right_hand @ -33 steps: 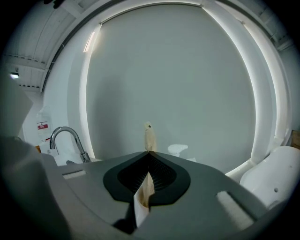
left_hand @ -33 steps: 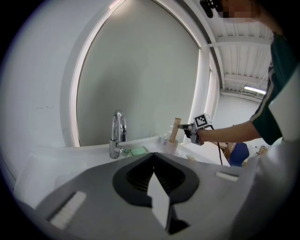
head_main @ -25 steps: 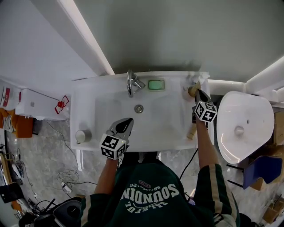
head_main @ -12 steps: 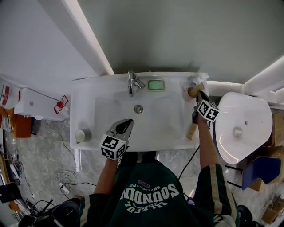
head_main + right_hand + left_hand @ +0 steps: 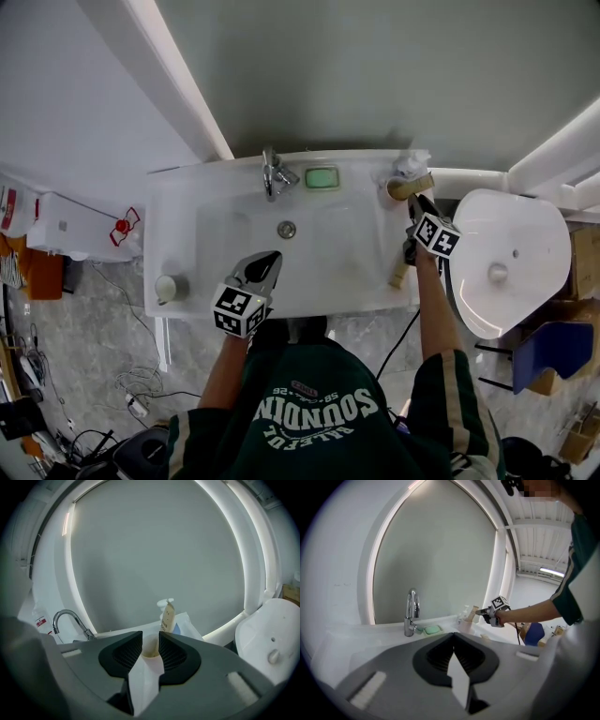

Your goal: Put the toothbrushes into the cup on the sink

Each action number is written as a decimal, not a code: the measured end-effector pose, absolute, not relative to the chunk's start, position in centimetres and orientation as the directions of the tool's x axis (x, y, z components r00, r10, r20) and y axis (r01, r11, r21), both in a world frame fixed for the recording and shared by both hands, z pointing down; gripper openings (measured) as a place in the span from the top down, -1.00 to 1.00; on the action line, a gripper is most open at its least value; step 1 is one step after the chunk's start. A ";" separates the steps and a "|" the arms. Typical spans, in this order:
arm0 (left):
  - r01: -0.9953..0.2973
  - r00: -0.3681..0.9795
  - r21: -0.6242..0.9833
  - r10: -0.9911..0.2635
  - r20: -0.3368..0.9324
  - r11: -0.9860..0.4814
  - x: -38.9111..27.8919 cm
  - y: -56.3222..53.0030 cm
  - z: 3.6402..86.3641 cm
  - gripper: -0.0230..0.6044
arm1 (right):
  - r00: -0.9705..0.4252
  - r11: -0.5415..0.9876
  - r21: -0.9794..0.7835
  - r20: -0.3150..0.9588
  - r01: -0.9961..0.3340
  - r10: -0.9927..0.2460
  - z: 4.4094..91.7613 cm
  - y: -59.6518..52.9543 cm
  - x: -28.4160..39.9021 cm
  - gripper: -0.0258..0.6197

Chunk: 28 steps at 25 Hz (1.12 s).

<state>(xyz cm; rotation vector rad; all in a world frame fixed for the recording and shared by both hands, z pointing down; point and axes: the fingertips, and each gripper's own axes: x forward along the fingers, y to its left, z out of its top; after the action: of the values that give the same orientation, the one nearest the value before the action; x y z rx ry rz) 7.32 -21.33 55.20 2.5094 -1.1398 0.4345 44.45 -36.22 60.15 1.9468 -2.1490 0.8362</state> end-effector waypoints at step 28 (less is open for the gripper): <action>-0.715 0.692 0.193 -0.641 0.332 -0.672 9.5 -20.2 53.5 0.77 | -0.500 0.481 -0.144 0.159 -0.865 -0.851 46.8 -23.2 31.5 0.92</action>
<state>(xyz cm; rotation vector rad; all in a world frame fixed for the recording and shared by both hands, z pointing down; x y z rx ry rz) 9.52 -20.24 53.54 2.5963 -1.0708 0.3407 31.47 -23.18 46.84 1.5360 -2.6458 0.3168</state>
